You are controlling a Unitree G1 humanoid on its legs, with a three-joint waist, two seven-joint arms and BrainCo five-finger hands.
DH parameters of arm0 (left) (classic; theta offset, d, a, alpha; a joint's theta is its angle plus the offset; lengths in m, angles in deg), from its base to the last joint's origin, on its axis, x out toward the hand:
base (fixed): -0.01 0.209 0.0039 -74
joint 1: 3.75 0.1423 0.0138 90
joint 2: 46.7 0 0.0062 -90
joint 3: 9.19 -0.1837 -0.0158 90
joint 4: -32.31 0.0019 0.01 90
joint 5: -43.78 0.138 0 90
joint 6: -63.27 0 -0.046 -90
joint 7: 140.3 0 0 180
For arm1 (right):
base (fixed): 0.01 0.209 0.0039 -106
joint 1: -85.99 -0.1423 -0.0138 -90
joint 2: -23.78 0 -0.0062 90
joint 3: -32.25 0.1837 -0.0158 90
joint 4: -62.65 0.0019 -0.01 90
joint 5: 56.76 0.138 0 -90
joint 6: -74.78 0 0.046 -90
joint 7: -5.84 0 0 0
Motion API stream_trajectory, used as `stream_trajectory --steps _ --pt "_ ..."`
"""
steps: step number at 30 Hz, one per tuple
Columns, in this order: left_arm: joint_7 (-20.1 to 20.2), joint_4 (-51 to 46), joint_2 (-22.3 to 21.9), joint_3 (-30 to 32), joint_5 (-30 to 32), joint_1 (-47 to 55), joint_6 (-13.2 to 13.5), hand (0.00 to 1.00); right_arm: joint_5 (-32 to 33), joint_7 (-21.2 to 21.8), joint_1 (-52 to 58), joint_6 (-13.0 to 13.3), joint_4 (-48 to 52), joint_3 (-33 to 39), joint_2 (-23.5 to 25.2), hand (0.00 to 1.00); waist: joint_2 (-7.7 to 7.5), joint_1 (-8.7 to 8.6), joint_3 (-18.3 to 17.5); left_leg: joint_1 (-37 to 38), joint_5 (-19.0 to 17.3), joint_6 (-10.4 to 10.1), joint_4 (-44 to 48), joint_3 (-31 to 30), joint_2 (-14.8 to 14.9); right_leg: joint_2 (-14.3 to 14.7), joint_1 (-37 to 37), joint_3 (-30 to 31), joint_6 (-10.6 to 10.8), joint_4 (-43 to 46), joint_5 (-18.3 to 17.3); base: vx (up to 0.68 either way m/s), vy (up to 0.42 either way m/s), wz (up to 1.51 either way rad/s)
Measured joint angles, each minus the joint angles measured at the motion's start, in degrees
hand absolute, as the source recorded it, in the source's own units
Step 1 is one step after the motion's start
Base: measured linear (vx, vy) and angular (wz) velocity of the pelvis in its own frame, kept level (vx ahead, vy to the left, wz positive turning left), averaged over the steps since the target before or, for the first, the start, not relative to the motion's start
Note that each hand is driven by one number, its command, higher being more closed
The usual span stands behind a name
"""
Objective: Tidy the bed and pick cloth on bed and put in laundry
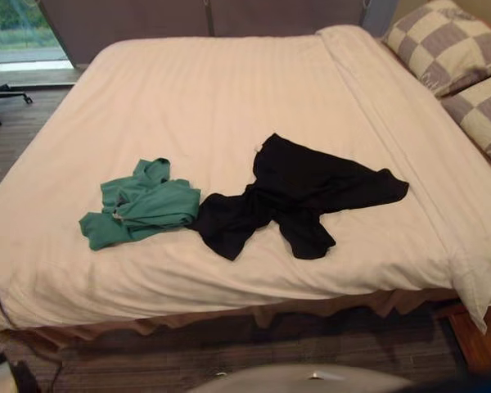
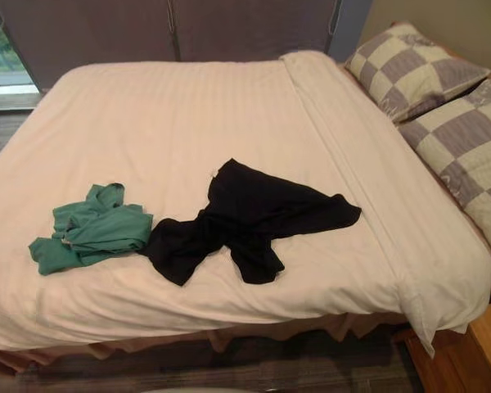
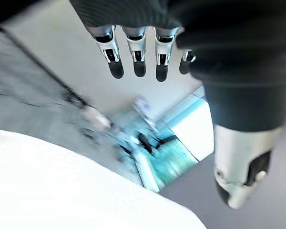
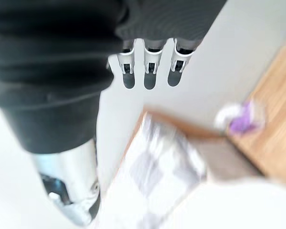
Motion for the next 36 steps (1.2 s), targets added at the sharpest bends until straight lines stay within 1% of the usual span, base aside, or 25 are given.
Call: stream_trajectory --steps 1,2,4,7,8,10,12,13,14,15,16,18,19,20,21,22,23,24,25,26,28,30,31,34,36 --pt "0.1 -1.5 0.0 -1.2 1.2 -2.1 -0.8 0.00 0.1 0.4 -1.1 -0.1 0.7 -1.6 0.3 0.00 0.07 -0.11 0.7 -1.6 0.0 0.0 0.5 0.0 0.0 -0.1 -1.5 0.3 0.0 0.8 0.0 -0.07 0.007 0.03" --pt "-0.2 -3.1 0.0 -2.9 3.3 -6.1 -2.4 0.00 0.2 0.9 -2.8 -0.4 2.1 -3.1 1.3 0.00 0.40 -0.32 2.8 -3.9 0.3 0.4 1.2 0.0 -0.1 -0.3 -3.9 0.4 -0.3 1.9 0.2 -0.08 0.001 0.01" --pt "-0.8 -3.9 0.1 -4.3 6.4 -8.8 -3.9 0.00 0.5 1.2 -3.8 -0.9 4.2 -4.1 2.7 0.00 0.21 -0.80 4.5 -5.0 0.4 0.6 1.9 0.0 0.1 -0.3 -5.0 0.6 -0.4 2.7 0.2 -0.02 -0.005 0.01" --pt "-1.9 -4.0 0.6 -5.4 8.8 -11.3 -5.9 0.00 1.1 2.0 -3.7 -1.8 10.1 -5.1 4.4 0.00 -1.32 -1.62 7.5 -5.7 0.4 0.6 3.8 0.2 0.4 -0.2 -6.0 2.2 -0.5 4.1 0.2 0.03 -0.016 -0.13" --pt "-1.9 -4.0 1.1 -5.5 9.9 -11.4 -6.1 0.00 1.3 2.2 -3.5 -1.9 11.0 -5.2 4.5 0.00 -1.75 -1.71 8.0 -5.9 0.4 0.6 4.2 0.2 0.4 -0.2 -6.3 2.8 -0.5 4.4 0.2 0.04 -0.008 -0.19" --pt "-1.9 -4.0 3.7 -6.0 11.6 -11.4 -6.6 0.00 3.3 3.2 -2.6 -2.6 14.3 -5.4 4.6 0.00 -3.53 -2.34 9.1 -8.0 0.3 0.7 5.8 0.3 0.5 -0.2 -8.9 4.4 -0.6 5.7 0.3 0.05 0.008 -0.13" --pt "-1.9 -4.0 4.1 -6.0 12.2 -11.4 -6.5 0.00 4.6 4.2 -2.3 -3.3 16.5 -5.4 4.9 0.00 -4.02 -3.01 10.0 -9.1 0.3 0.7 6.8 0.2 0.7 -0.2 -10.8 5.0 -0.9 8.3 0.5 0.06 0.020 -0.03" --pt "-1.9 -4.0 3.7 -6.2 12.2 -11.3 -6.3 0.00 5.4 4.7 -1.5 -3.5 18.3 -5.4 4.9 0.00 -3.61 -3.18 10.8 -9.0 0.3 0.7 7.2 0.1 1.3 0.2 -14.0 6.3 -1.1 14.7 0.6 0.07 -0.038 -0.07" --pt "-2.0 -4.0 3.4 -6.3 12.2 -11.3 -6.2 0.00 5.5 5.0 -1.1 -3.5 19.2 -5.3 5.1 0.00 -2.70 -3.23 11.6 -9.1 0.1 1.0 7.6 0.0 2.4 1.4 -16.8 7.5 -0.9 17.0 -1.3 0.05 -0.065 -0.17" --pt "-2.4 -3.8 3.2 -6.1 12.0 -11.2 -6.1 0.00 5.6 5.9 -0.9 -3.6 20.7 -4.9 6.3 0.00 -2.70 -3.01 12.6 -9.4 0.0 1.0 8.0 0.2 3.3 4.1 -16.7 9.3 -1.8 7.2 -0.3 0.07 -0.058 0.13" --pt "-2.7 -4.0 1.8 -5.1 12.0 -10.7 -5.1 0.00 5.6 6.4 -0.3 -3.7 22.9 -4.8 7.1 0.00 -2.84 -3.88 13.6 -10.6 -0.8 0.7 10.3 -0.2 2.9 4.1 -15.6 9.1 -2.9 1.4 6.0 0.05 0.023 0.17" --pt "-2.5 -4.0 -1.5 -4.6 12.0 -8.4 -3.8 0.00 6.3 7.5 0.1 -3.6 24.6 -5.6 7.3 0.00 -1.50 -4.17 15.1 -12.1 -1.1 0.9 13.9 0.3 4.2 4.8 -15.8 9.5 -3.3 1.2 7.6 0.11 0.023 -0.07" --pt "-2.5 -4.0 -3.1 -4.6 11.9 -6.5 -2.8 0.00 7.0 8.1 0.2 -3.7 25.7 -5.8 7.8 0.00 -1.38 -3.78 15.8 -13.6 -1.4 1.1 16.7 0.3 4.5 4.5 -15.6 10.2 -3.5 1.4 7.4 0.14 -0.003 -0.28" --pt "-2.4 -4.0 -3.5 -4.5 11.5 -5.9 -2.1 0.00 7.6 8.3 0.4 -3.6 26.6 -5.8 8.3 0.00 -1.75 -3.70 16.5 -14.1 -3.0 1.1 17.4 0.2 4.5 4.2 -15.6 10.8 -3.7 1.6 7.3 0.12 0.007 -0.19" --pt "-2.4 -4.0 -4.1 -4.4 11.5 -5.3 -0.6 0.00 8.1 8.8 1.1 -3.6 29.0 -5.8 9.4 0.00 -1.91 -3.74 17.8 -15.3 -4.7 1.6 15.4 0.2 4.1 4.0 -15.6 10.8 -3.7 2.2 7.3 0.06 0.021 -0.07" --pt "-2.4 -4.4 -4.6 -4.3 11.5 -5.3 0.1 0.00 8.7 9.0 1.7 -3.6 30.2 -5.9 9.8 0.00 -1.75 -3.73 18.5 -16.0 -4.5 1.9 13.5 0.3 4.0 4.0 -15.6 10.7 -3.6 2.6 7.1 0.04 0.065 0.00" --pt "-2.4 -6.6 -5.5 -4.2 11.6 -4.2 1.2 0.00 9.6 9.4 2.8 -3.6 32.8 -6.1 10.4 0.00 -1.64 -3.67 19.3 -17.2 -0.1 3.4 9.5 1.2 4.1 4.2 -16.1 10.1 -2.9 4.6 5.4 0.04 0.102 -0.02" --pt "-2.5 -9.2 -6.4 -4.2 11.6 -3.4 2.2 0.00 10.4 9.6 4.3 -3.5 36.4 -6.0 12.3 0.00 -2.71 -3.02 19.6 -17.3 -0.4 1.9 10.5 2.6 4.0 3.8 -17.4 10.2 -2.2 7.6 2.9 0.05 0.094 0.02" --pt "-2.6 -10.2 -7.4 -4.2 11.6 -3.2 2.3 0.00 10.9 9.8 5.2 -3.5 38.2 -6.0 12.8 0.00 -3.01 -3.08 19.7 -17.9 -0.4 1.9 11.1 2.8 3.8 3.5 -18.2 10.1 -2.1 8.6 2.7 0.07 0.121 0.09" --pt "-2.6 -12.4 -10.1 -4.2 11.5 -2.2 2.5 0.00 12.3 10.2 6.9 -3.5 43.4 -6.0 13.3 0.00 -3.36 -2.99 19.7 -19.0 -0.7 2.4 12.1 3.2 3.5 2.8 -19.4 9.6 -2.1 9.9 2.8 0.05 0.093 0.14" --pt "-2.5 -13.0 -11.4 -4.3 11.5 -1.2 2.5 0.00 13.2 10.3 7.2 -3.5 46.4 -5.9 13.3 0.00 -3.43 -2.94 19.8 -19.5 -1.1 2.9 13.0 3.4 3.5 2.7 -19.5 9.5 -2.1 9.9 2.8 0.06 0.077 0.02" --pt "-2.2 -14.9 -13.0 -4.3 11.5 0.1 2.3 0.00 14.1 10.3 7.3 -3.5 49.8 -6.0 13.3 0.00 -3.40 -2.31 19.8 -19.7 -2.4 2.9 14.6 4.1 4.4 2.8 -19.4 9.5 -2.1 9.9 2.8 0.06 0.040 -0.14" --pt "-0.9 -15.7 -13.7 -4.3 10.4 0.6 2.3 0.00 14.1 10.2 7.9 -3.5 51.3 -5.9 13.3 0.00 -3.40 -1.67 19.8 -20.0 -2.6 3.0 15.6 4.8 4.9 2.9 -19.4 9.3 -2.1 10.0 2.8 0.06 0.006 -0.12" --pt "4.3 -16.0 -16.0 -4.1 6.6 1.0 2.3 0.00 14.1 10.2 8.4 -3.6 54.3 -5.9 13.4 0.00 -3.19 -1.58 19.9 -20.6 -2.7 3.1 17.2 5.1 5.4 2.9 -19.4 9.1 -2.1 10.2 2.8 0.06 -0.011 0.00" --pt "5.6 -16.0 -18.2 -3.2 5.8 1.5 3.5 0.00 14.4 10.3 8.4 -3.6 56.0 -5.9 13.6 0.00 -3.04 -1.39 20.0 -20.6 -2.7 3.1 18.0 5.3 5.6 2.9 -19.4 9.1 -2.1 10.7 2.8 0.05 -0.007 -0.05"
